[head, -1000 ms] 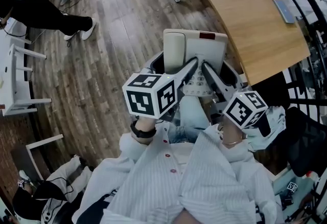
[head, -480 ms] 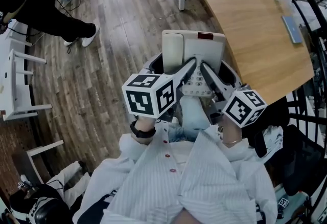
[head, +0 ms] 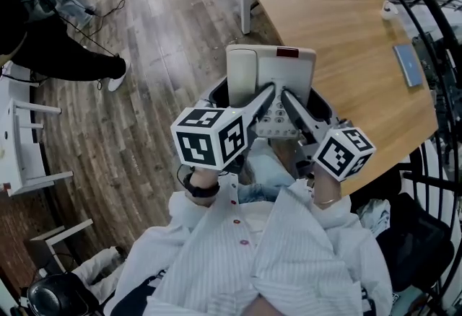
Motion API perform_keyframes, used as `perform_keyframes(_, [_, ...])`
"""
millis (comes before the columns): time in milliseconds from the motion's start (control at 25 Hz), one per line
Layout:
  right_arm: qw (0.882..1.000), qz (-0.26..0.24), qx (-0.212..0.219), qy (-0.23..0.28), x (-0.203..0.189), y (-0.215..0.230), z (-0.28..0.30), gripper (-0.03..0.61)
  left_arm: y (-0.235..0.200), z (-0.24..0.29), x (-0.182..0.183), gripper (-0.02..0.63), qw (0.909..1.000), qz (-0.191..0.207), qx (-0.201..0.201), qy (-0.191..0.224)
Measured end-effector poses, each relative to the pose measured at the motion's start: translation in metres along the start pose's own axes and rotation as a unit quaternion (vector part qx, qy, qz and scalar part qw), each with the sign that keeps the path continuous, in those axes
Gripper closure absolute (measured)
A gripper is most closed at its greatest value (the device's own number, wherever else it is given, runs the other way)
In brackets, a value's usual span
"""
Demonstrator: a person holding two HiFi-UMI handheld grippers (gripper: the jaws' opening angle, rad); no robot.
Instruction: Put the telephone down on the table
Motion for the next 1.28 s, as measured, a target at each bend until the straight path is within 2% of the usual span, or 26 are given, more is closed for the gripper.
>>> perform_keyframes(480, [0.999, 0.006, -0.024, 0.019, 0.076, 0.093, 0.031, 0.302, 0.018, 0.121, 0.052, 0.221, 0.9994, 0.015, -0.026, -0.015])
perform_keyframes(640, [0.999, 0.002, -0.039, 0.032, 0.080, 0.094, 0.030, 0.302, 0.019, 0.127, 0.056, 0.221, 0.9987, 0.022, -0.044, -0.016])
perform_keyframes(840, [0.996, 0.014, -0.068, 0.046, 0.086, 0.114, 0.027, 0.302, 0.026, 0.155, 0.059, 0.221, 0.9964, 0.031, -0.069, -0.037])
perform_keyframes(1120, [0.987, 0.035, -0.129, 0.084, 0.109, 0.147, 0.031, 0.302, 0.036, 0.212, 0.082, 0.221, 0.9863, 0.062, -0.129, -0.082])
perform_keyframes(1280, [0.978, 0.051, -0.167, 0.113, 0.129, 0.172, 0.036, 0.302, 0.045, 0.256, 0.100, 0.221, 0.9763, 0.084, -0.166, -0.109])
Point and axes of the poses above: the fingertips, and each gripper's own axes: z forward along the fingers, y to its right, x out of its top, the point moved 5 cm from there along -z, backward along the fingers, and after that the axes turned 1 degree about -x, right-handed, at the moved point
